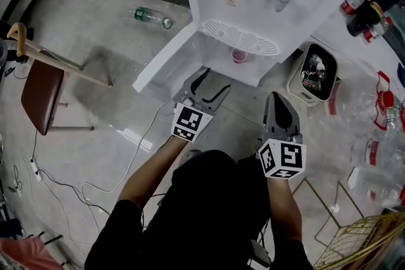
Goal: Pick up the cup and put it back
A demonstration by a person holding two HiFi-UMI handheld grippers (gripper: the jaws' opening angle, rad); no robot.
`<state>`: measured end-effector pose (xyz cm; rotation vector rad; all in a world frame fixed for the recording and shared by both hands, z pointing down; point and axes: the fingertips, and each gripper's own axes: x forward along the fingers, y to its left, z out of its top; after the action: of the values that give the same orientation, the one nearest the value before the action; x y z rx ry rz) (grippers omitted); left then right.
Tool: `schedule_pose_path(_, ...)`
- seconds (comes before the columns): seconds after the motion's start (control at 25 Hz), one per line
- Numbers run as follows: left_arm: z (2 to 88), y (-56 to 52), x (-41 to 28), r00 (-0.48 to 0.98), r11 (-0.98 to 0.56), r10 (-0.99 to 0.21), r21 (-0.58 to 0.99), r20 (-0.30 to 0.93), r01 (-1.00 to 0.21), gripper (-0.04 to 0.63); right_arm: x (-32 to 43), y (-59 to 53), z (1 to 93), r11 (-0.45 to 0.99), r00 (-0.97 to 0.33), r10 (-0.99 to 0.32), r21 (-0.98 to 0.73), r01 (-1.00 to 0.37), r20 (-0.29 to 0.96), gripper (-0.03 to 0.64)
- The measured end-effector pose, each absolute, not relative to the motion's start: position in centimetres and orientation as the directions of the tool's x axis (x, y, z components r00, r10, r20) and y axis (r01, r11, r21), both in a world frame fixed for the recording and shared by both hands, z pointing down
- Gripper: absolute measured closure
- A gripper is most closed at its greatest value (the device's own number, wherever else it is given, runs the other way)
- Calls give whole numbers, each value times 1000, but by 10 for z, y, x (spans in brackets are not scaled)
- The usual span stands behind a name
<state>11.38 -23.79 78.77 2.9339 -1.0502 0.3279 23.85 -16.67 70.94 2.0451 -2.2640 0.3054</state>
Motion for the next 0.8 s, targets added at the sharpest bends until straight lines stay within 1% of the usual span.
schedule_pose_path(0.16,823,-258,133,759,-781,-611,-16,226,-624,287,239,-165,723,82,-101,-977,-106,-991,188,621)
schedule_pose_path(0.4,877,-278,172,770,-812,-562,-24,302,-584,281,242,-169,739,50,-69,-979,-103,-993,191,621)
schedule_pose_path(0.8,937,-333,199,716,-774,-596,-20,364,-633,275,248,-176,759,21,-37,-976,-80,-997,217,621)
